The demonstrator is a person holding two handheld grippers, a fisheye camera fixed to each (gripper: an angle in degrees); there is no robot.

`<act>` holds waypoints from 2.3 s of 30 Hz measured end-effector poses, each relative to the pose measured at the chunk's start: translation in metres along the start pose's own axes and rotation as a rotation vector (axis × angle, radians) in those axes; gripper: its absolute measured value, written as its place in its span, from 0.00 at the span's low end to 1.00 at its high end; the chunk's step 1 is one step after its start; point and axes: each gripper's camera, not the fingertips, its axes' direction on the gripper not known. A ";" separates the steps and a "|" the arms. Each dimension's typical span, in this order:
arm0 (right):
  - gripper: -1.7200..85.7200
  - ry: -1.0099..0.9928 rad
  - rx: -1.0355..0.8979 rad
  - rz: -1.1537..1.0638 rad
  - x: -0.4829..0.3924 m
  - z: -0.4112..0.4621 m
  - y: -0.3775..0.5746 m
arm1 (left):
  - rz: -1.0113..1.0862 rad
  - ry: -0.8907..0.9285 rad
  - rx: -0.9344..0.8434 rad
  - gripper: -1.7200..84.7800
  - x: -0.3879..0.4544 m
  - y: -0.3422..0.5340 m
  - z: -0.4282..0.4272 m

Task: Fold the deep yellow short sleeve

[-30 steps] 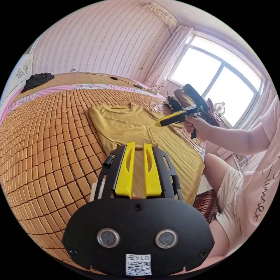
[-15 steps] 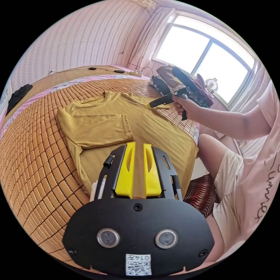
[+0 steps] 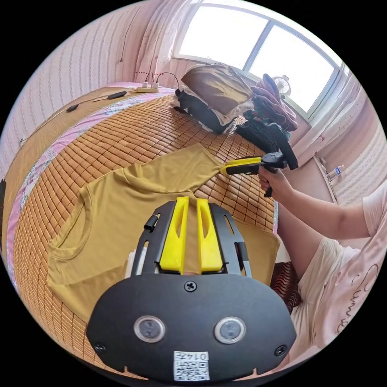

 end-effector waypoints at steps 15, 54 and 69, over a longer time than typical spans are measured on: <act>0.05 -0.334 0.069 0.120 0.091 -0.045 0.022 | -0.040 0.011 -0.230 0.08 0.013 -0.215 0.151; 0.03 -0.499 -0.252 -0.636 -0.189 -0.030 0.059 | -0.493 0.009 -0.017 0.09 -0.059 0.138 -0.060; 0.10 -0.071 -0.184 -0.658 -0.232 0.023 0.023 | -0.566 -0.047 -0.074 0.01 -0.089 0.182 -0.077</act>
